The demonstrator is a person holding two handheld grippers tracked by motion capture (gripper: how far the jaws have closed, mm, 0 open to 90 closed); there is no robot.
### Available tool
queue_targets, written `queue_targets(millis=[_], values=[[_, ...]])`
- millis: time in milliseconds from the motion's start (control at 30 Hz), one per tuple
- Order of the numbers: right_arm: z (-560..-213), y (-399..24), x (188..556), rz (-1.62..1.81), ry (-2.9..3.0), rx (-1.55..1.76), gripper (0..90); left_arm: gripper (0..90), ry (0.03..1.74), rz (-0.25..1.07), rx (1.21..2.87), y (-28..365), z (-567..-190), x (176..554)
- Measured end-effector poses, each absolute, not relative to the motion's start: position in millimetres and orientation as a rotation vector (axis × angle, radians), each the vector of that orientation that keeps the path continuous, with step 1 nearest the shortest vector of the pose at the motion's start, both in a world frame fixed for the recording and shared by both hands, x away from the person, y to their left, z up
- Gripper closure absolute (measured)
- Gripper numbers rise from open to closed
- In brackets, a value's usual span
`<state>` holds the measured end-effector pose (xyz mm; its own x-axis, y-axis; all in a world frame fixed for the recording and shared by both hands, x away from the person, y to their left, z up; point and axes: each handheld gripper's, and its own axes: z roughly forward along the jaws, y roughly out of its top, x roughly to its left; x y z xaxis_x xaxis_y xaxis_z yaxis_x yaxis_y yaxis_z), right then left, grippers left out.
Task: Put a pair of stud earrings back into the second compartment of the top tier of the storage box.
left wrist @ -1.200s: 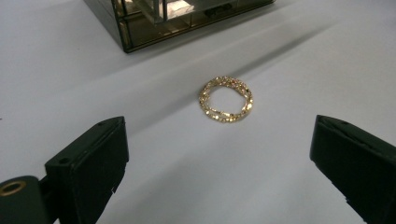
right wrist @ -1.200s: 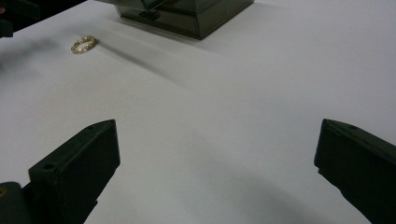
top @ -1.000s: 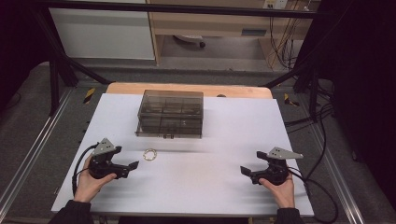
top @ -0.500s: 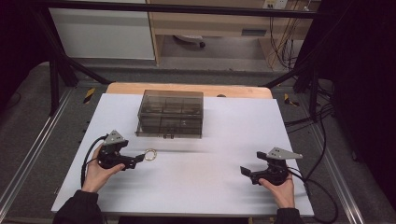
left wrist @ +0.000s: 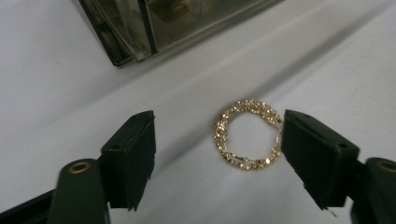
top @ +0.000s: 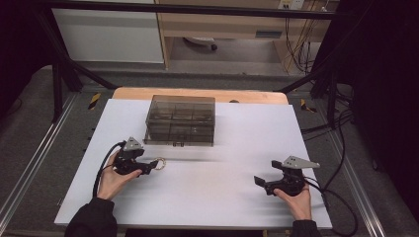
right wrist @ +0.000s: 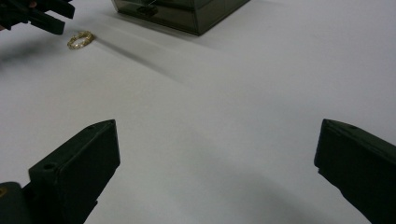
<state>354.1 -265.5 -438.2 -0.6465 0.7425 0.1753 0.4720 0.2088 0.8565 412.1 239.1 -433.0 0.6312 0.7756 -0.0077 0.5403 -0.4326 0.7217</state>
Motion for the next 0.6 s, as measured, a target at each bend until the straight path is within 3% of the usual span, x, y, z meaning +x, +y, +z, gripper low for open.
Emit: queue_targets(millis=[133,600], values=[[-438.0,-265.7,354.0,1.411,2.210,1.149,0.6,40.2,1.033,0.448,2.132,233.1,-438.4,416.4],[-438.2,-265.5,354.2,1.408,2.213,1.150,0.7,68.1,1.009,0.438,2.172,226.4,-444.7,419.6]])
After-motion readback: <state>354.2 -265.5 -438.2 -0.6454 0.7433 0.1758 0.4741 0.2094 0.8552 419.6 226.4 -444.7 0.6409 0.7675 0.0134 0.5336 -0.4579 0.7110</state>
